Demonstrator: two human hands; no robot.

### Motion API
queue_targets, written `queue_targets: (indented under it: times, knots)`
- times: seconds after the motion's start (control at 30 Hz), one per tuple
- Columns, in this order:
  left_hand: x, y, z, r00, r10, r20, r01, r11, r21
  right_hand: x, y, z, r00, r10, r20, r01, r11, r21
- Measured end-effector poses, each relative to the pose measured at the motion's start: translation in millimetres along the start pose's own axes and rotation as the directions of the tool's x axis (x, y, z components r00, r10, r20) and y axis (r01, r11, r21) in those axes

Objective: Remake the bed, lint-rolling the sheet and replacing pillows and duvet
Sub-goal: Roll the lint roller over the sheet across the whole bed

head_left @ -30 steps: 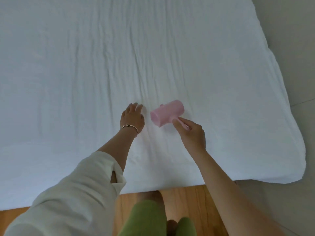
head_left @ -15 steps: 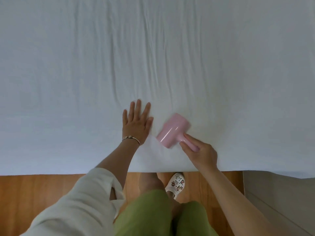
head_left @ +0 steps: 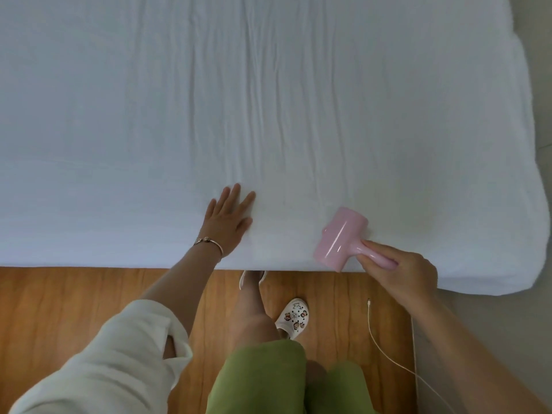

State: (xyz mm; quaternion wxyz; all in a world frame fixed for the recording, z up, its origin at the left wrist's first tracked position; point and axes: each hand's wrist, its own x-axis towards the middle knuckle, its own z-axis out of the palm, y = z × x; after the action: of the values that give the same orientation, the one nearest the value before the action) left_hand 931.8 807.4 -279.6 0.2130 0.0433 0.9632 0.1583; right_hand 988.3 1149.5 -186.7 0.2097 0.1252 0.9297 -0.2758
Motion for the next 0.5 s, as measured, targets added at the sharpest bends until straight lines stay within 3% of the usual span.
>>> queue_targets:
  times: [0.23,0.33,0.5]
  knots:
    - [-21,-22,4,0.999,0.029,0.029,-0.021,0.967,-0.252,46,-90,69,0.921,-0.290,0.259,0.322,0.943,-0.090]
    - [-21,-23,-1,0.998,0.025,0.065,-0.017,0.991,-0.133,51,-74,77,0.925,-0.273,0.265,0.318,0.936,-0.147]
    - [-28,4,-2,0.989,-0.067,0.133,0.044,0.985,0.165,35,13,18,0.977,-0.117,0.177,0.159,0.957,-0.243]
